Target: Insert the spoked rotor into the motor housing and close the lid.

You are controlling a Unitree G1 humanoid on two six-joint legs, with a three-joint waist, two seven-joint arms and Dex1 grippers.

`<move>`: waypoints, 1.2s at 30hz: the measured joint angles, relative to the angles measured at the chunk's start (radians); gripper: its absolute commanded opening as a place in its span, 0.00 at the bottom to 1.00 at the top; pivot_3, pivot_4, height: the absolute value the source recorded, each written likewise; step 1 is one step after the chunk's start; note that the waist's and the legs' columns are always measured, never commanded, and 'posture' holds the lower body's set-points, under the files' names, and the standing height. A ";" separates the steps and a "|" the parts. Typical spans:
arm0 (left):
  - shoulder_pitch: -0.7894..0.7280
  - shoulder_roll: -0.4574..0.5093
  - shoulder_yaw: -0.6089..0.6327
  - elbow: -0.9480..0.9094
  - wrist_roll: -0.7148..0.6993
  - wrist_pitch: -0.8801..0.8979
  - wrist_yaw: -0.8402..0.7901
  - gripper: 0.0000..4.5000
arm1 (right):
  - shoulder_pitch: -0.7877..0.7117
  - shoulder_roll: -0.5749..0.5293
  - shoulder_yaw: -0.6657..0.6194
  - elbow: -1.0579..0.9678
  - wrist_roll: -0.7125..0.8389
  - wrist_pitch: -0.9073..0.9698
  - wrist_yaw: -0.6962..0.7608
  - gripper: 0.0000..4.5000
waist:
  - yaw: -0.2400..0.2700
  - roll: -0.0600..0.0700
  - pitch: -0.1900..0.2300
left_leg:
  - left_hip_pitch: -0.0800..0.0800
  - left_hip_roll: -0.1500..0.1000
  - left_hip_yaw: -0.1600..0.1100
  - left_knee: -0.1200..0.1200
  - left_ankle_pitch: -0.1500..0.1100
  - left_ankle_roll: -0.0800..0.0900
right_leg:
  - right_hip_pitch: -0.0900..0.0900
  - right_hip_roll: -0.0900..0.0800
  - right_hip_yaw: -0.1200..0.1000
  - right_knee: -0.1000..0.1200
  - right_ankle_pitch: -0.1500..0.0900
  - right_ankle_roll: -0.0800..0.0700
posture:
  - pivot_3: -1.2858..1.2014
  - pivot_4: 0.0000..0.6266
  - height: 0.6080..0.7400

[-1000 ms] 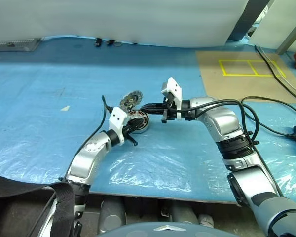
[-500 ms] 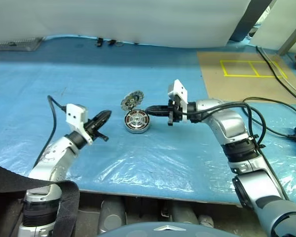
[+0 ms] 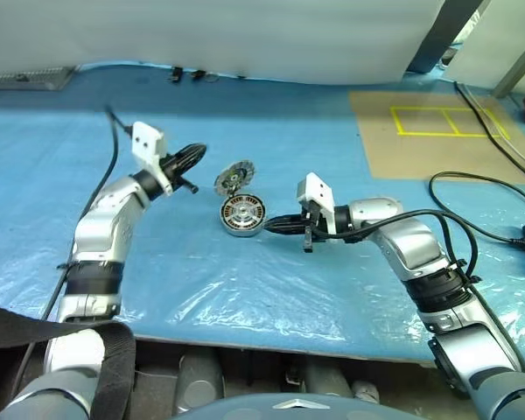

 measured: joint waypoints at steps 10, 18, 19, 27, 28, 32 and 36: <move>-0.206 -0.043 -0.137 0.313 0.053 0.003 -0.279 0.07 | 0.032 -0.015 -0.002 -0.029 -0.002 0.029 -0.018 0.00 | 0.009 0.000 0.000 | -0.001 0.000 0.000 0.000 0.000 0.000 | 0.000 -0.001 0.000 0.000 0.000 0.000 | 0.52 0.24 1.00; -0.247 -0.033 -0.209 0.334 0.082 0.066 -0.456 0.07 | 0.038 -0.022 -0.033 -0.035 0.010 0.039 -0.027 0.00 | 0.012 0.000 0.000 | -0.001 0.001 0.000 0.000 0.000 0.000 | 0.000 -0.001 -0.001 0.000 0.000 0.000 | 0.52 0.24 1.00; -0.238 -0.025 -0.225 0.312 0.086 0.078 -0.473 0.07 | 0.037 -0.024 -0.046 -0.035 0.016 0.040 -0.028 0.00 | 0.013 0.000 0.000 | -0.001 0.001 0.000 0.000 0.000 0.000 | 0.000 -0.001 -0.001 0.000 0.000 0.000 | 0.52 0.24 1.00; -0.098 -0.002 -0.325 0.124 0.163 0.111 -0.473 0.07 | -0.014 -0.030 -0.116 -0.007 0.038 0.048 -0.039 0.00 | 0.014 0.000 0.000 | 0.000 0.002 0.000 0.000 0.000 0.000 | 0.000 -0.001 0.000 0.000 0.000 0.000 | 0.52 0.24 1.00; -0.077 0.000 -0.343 0.108 0.179 0.111 -0.466 0.07 | -0.019 -0.029 -0.118 0.001 0.037 0.041 -0.043 0.00 | 0.014 0.000 0.000 | 0.000 0.002 0.000 0.000 0.000 0.000 | 0.000 -0.001 0.000 0.000 0.000 0.000 | 0.52 0.24 1.00; -0.029 0.002 -0.382 0.034 0.237 0.087 -0.424 0.07 | -0.052 -0.010 -0.119 0.032 0.036 0.024 -0.058 0.00 | 0.013 0.000 0.000 | 0.000 0.002 0.000 0.000 0.000 0.000 | 0.000 -0.001 0.000 0.000 0.000 0.000 | 0.52 0.24 1.00; 0.002 -0.013 -0.374 -0.003 0.256 0.041 -0.353 0.07 | -0.091 0.024 -0.128 0.047 0.037 0.005 -0.079 0.00 | 0.012 0.000 0.000 | 0.000 0.002 0.000 0.000 0.000 0.000 | 0.000 -0.001 0.000 0.001 0.000 0.000 | 0.52 0.24 1.00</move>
